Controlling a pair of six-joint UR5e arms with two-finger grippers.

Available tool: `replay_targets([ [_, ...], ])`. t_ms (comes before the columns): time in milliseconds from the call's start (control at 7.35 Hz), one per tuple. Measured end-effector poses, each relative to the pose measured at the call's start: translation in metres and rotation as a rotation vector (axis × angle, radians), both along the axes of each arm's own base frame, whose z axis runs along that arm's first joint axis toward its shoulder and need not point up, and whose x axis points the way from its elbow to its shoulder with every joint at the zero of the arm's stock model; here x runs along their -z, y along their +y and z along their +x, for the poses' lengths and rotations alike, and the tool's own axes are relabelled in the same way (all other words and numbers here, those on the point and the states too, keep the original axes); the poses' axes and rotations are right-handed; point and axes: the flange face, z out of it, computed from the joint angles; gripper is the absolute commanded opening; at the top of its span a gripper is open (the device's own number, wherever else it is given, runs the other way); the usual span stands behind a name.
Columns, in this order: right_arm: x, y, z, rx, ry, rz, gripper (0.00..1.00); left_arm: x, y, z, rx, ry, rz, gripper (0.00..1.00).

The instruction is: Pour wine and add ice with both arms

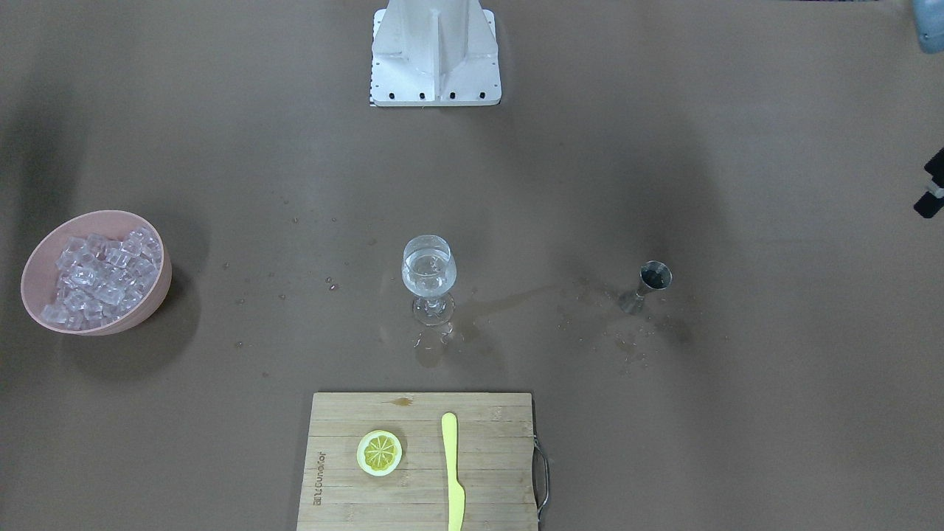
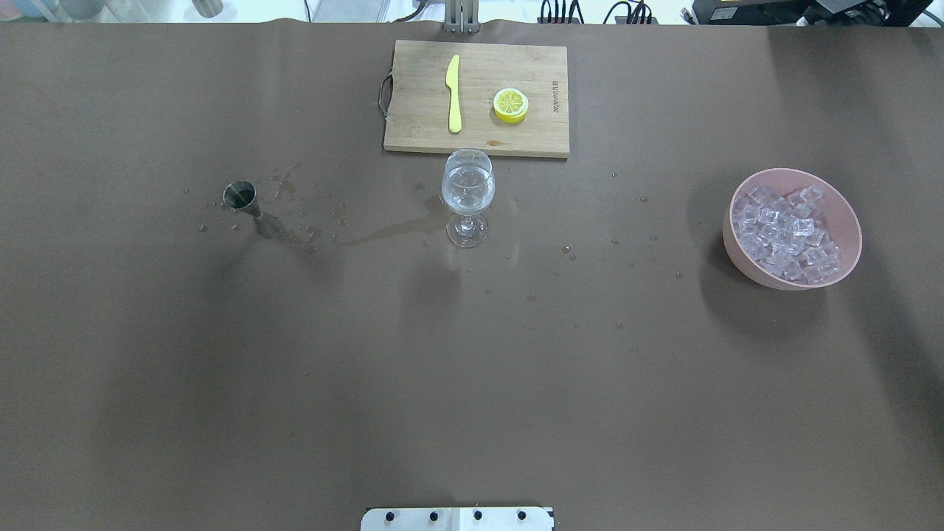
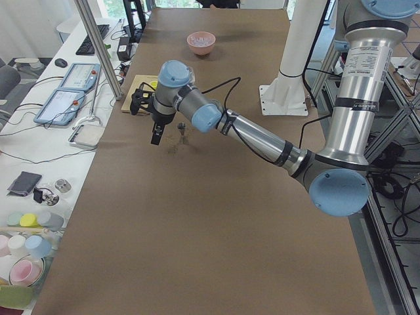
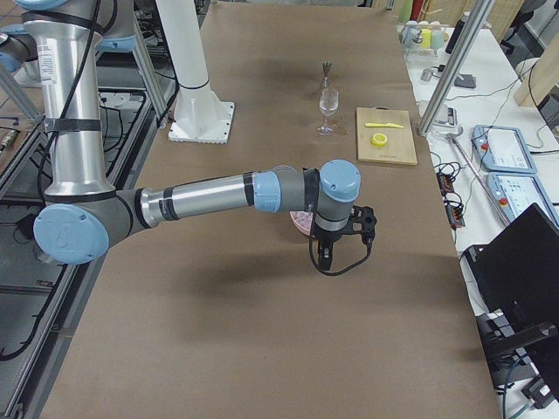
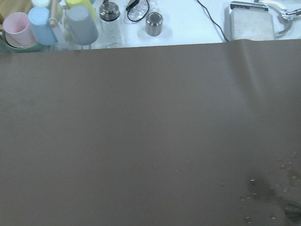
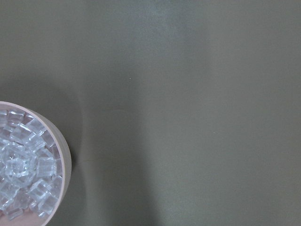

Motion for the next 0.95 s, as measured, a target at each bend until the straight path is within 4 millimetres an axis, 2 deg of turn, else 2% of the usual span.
replay_targets([
  [408,-0.008,0.0,0.0,0.001,0.0,-0.017,1.0,0.071,0.002,0.092,0.046,0.063,-0.044,0.97],
  [680,-0.017,-0.001,0.0,0.0,0.0,-0.033,1.0,0.095,0.03,0.165,0.119,-0.009,-0.027,0.97],
  [952,-0.022,-0.004,0.0,0.0,0.001,-0.042,1.0,0.104,0.067,0.23,0.185,-0.156,0.011,0.98],
])
